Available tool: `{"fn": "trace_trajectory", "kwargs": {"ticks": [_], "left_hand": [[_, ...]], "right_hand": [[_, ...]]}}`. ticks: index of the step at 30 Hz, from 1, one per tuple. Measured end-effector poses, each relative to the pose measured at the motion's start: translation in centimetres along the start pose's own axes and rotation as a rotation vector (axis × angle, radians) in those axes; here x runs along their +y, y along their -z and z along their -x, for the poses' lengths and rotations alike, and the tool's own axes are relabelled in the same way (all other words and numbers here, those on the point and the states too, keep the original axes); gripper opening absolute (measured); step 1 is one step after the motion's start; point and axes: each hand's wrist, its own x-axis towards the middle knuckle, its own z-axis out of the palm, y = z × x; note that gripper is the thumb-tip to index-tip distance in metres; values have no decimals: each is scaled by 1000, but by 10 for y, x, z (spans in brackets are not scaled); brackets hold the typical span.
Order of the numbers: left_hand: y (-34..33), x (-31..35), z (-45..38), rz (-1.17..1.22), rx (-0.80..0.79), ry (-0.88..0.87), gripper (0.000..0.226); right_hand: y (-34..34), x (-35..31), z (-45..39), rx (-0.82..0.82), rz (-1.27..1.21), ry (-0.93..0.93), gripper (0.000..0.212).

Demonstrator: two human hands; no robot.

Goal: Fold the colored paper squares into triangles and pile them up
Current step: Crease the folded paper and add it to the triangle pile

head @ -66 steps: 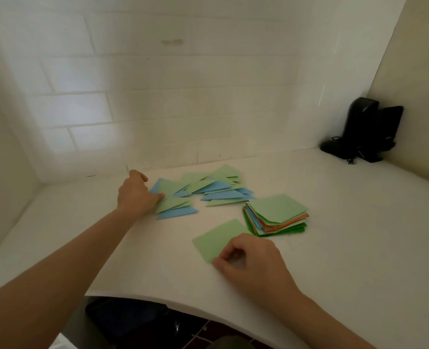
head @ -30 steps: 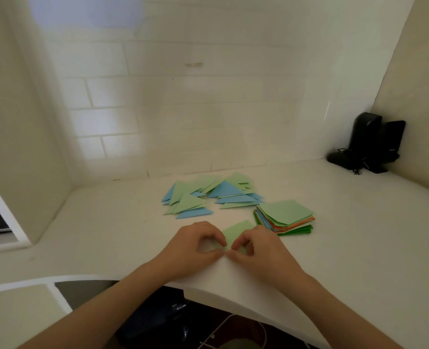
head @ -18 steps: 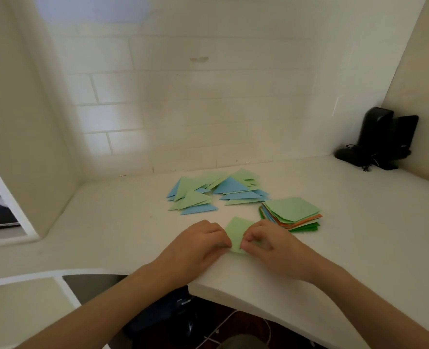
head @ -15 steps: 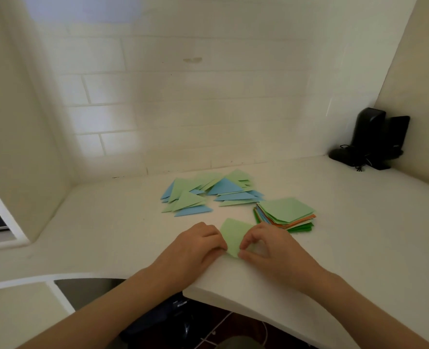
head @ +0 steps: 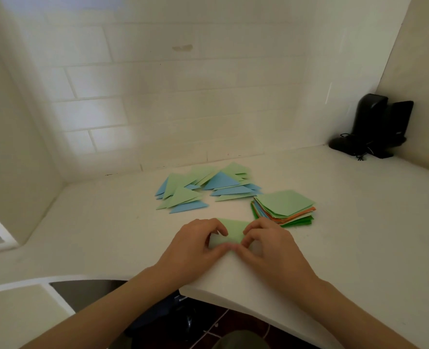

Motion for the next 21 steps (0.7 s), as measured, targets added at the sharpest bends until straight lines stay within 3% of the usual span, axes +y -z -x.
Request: {"fn": "trace_trajectory", "kwargs": {"ticks": [7, 12, 17, 21], "left_hand": [[3, 2, -6, 108, -47, 176, 24], [14, -5, -12, 163, -159, 275, 21], [20, -3, -5, 172, -171, 252, 13], [19, -2, -2, 85, -153, 210, 22]], "right_hand": [[-2, -1, -1, 37, -91, -139, 25], [4, -1, -8, -75, -165, -214, 29], [12, 8, -5, -132, -203, -172, 31], [16, 9, -1, -148, -238, -152, 35]]}}
